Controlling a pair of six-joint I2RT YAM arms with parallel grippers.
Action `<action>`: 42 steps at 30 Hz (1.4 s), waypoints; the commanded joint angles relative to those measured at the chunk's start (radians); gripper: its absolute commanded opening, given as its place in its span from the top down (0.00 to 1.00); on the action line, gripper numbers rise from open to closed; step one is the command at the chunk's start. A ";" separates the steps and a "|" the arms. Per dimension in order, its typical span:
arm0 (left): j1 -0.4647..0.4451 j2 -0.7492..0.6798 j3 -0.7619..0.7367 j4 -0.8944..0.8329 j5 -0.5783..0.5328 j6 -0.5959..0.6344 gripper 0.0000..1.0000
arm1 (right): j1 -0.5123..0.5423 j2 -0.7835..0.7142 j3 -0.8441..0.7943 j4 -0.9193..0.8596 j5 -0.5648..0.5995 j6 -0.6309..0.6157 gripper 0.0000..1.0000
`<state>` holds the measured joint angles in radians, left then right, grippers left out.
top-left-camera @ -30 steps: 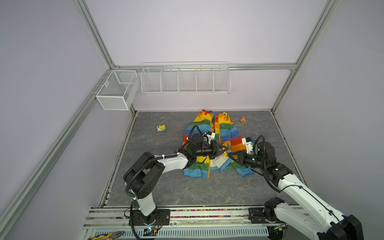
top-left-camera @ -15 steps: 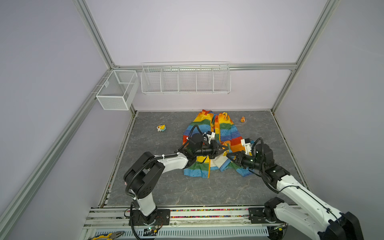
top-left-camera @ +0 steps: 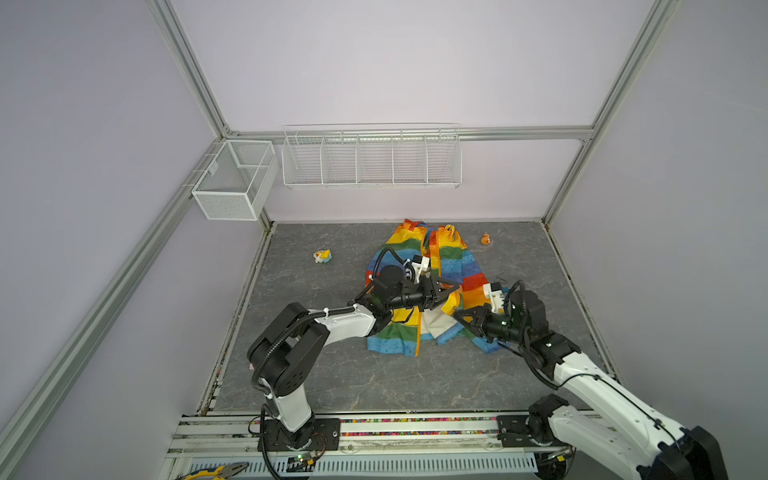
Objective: Zip up the jacket
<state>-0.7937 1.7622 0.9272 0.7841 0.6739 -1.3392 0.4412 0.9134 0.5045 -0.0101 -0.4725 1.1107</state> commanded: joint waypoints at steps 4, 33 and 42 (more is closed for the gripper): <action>-0.024 0.095 0.009 0.106 0.041 -0.057 0.51 | 0.008 -0.006 -0.012 -0.042 -0.009 0.019 0.94; -0.021 0.233 -0.008 0.312 0.130 -0.216 0.76 | 0.073 0.025 0.022 -0.060 -0.033 -0.018 0.94; -0.003 0.174 -0.017 0.353 0.059 -0.181 1.00 | 0.077 0.010 0.011 -0.067 0.016 0.010 0.94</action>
<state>-0.8104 1.9854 0.9085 1.0653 0.7780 -1.5303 0.5087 0.9344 0.5064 -0.0620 -0.4721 1.1007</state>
